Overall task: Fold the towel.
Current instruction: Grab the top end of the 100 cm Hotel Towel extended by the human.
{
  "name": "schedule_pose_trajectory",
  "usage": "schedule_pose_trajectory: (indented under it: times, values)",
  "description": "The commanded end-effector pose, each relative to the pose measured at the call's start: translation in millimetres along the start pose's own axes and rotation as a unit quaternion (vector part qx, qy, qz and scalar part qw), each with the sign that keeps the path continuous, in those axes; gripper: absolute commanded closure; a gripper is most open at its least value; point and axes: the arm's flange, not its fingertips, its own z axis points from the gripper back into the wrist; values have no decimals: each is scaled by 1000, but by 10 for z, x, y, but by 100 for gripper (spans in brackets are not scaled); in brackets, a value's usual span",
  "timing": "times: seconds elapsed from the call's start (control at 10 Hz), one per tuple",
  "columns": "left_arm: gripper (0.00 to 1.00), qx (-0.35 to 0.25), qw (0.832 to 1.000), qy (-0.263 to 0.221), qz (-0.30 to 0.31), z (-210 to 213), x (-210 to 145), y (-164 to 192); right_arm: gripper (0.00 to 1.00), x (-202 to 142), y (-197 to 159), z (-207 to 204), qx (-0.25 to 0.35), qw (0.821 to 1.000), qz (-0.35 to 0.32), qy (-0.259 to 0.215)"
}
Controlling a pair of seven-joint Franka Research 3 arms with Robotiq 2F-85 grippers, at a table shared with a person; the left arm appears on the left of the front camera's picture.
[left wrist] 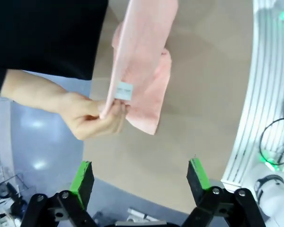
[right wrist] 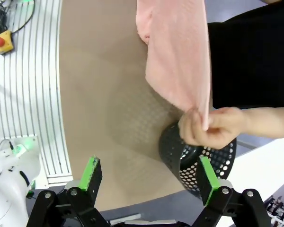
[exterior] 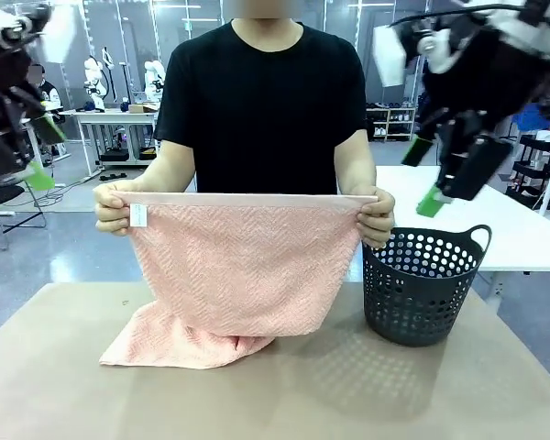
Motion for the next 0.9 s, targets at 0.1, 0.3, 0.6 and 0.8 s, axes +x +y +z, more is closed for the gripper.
schedule_pose_trajectory:
  times: [0.1,0.3,0.6,0.8]
  values:
    - [0,-1,998,53,-36,-59,473,266,0,299,-286,-58,-23,999,0,38]
    - [0,-3,997,53,-54,-145,702,359,0,449,-418,-110,-28,999,5,45]
    - [0,-17,996,51,-66,-446,866,475,0,496,-597,-319,-25,999,7,46]
    - [0,-25,996,50,-63,-684,894,530,0,497,-753,-537,-19,998,11,53]
